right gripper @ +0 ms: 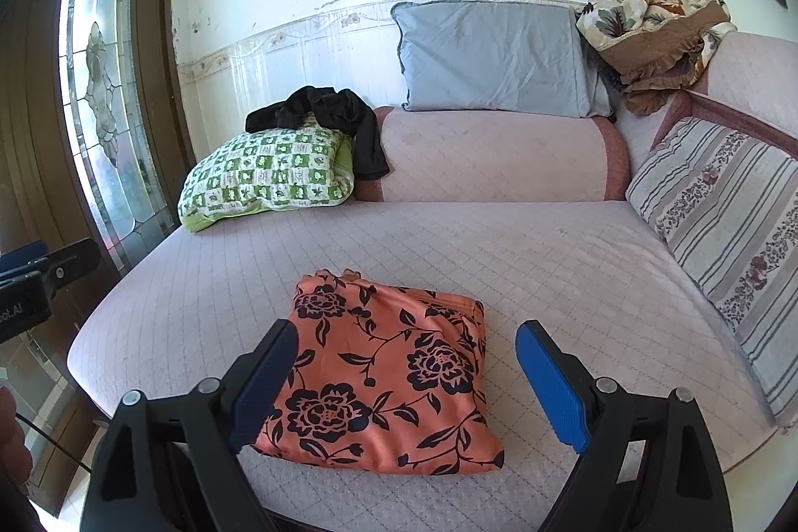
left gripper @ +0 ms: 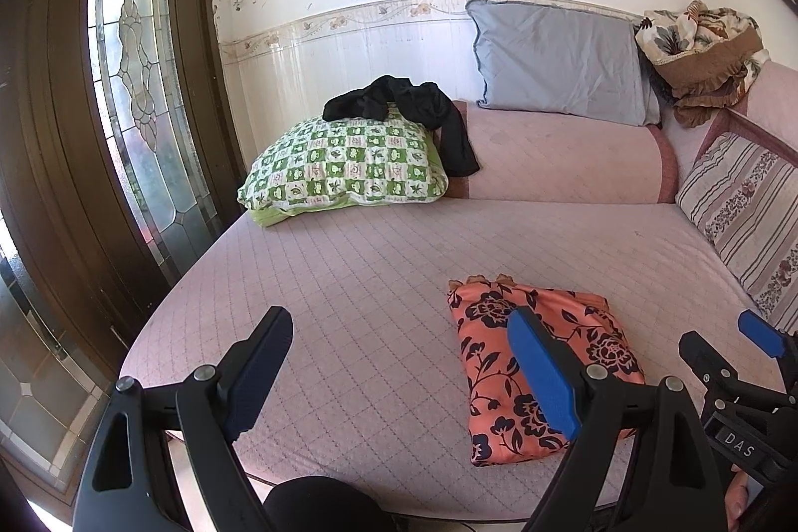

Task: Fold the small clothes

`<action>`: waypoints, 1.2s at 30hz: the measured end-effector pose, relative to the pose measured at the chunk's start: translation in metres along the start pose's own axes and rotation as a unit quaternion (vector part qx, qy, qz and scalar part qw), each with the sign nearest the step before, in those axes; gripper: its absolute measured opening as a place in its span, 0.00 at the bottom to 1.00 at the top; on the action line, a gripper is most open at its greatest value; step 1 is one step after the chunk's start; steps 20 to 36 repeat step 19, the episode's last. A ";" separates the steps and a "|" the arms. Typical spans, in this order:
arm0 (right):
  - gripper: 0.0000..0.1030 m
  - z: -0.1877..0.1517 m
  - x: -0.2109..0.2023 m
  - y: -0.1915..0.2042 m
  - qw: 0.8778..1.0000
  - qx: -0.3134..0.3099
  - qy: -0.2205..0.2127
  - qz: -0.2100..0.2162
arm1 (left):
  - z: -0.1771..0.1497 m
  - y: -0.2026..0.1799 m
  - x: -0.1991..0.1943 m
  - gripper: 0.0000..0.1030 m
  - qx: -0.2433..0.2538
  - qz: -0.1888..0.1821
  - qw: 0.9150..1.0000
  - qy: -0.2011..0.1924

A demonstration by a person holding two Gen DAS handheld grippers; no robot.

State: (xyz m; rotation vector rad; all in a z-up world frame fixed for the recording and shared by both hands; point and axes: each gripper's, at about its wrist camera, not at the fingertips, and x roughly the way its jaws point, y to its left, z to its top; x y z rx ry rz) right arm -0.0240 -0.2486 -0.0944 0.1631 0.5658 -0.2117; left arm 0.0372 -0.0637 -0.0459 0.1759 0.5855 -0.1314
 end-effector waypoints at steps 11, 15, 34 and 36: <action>0.88 0.004 0.011 0.000 1.000 0.002 0.004 0.003 | 0.002 0.000 0.012 0.86 -0.005 -0.001 1.000 0.008; 0.88 0.005 0.022 0.000 1.000 -0.002 0.010 0.005 | 0.002 -0.002 0.019 0.86 -0.007 -0.009 1.000 0.009; 0.88 0.008 0.037 -0.008 1.000 -0.005 0.013 -0.004 | 0.006 -0.001 0.043 0.86 -0.015 -0.009 0.999 0.027; 0.88 0.008 0.037 -0.008 1.000 -0.005 0.013 -0.004 | 0.006 -0.001 0.043 0.86 -0.015 -0.009 0.999 0.027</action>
